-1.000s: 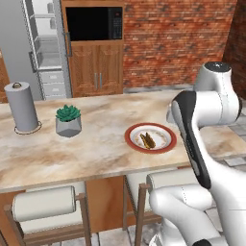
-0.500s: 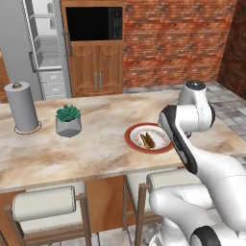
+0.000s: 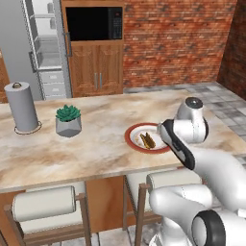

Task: Move the hot dog bun to the plate on the dining table and place the condiment next to that plate. Then navigate to the fridge and take the sausage and place it on the plate as well.

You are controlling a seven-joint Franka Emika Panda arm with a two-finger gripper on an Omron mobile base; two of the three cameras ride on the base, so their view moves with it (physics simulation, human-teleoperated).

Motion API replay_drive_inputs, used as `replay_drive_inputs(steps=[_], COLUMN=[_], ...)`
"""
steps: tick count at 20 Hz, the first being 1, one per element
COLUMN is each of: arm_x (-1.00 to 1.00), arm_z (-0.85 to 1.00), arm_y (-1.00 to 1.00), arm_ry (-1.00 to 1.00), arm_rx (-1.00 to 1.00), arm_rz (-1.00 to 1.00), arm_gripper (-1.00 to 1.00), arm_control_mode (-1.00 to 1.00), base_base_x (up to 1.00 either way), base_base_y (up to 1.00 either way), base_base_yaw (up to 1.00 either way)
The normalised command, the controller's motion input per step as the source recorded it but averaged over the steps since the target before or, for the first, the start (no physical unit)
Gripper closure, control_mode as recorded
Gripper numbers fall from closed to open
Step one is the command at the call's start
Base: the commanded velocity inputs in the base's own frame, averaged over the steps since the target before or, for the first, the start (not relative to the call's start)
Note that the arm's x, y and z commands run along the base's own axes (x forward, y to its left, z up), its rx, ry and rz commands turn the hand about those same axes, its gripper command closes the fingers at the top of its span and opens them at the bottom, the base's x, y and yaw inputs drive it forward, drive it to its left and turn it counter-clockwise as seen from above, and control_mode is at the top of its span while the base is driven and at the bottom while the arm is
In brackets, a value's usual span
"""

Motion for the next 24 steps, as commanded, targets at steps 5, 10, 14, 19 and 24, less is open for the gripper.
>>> replay_drive_inputs(steps=[5, 10, 14, 19, 24], arm_x=[0.76, 0.81, 0.61, 0.4, 0.03], arm_z=[-0.18, -0.06, -0.23, -0.4, -0.5], arm_y=[0.0, 0.02, 0.0, -0.06, -0.16], arm_ry=[-0.05, -0.01, 0.0, 0.0, 0.0], arm_rx=[0.0, 0.0, -0.01, 0.0, 0.0], arm_rz=[0.16, 0.07, 0.0, 0.0, 0.0], arm_gripper=[1.0, 1.0, 1.0, 1.0, 1.0], arm_control_mode=[-1.0, -1.0, -1.0, -1.0, -1.0], base_base_x=[0.0, 0.0, 0.0, 0.0, 0.0], base_base_y=[0.0, 0.0, 0.0, 0.0, 0.0], base_base_yaw=[0.0, 0.0, 0.0, 0.0, 0.0])
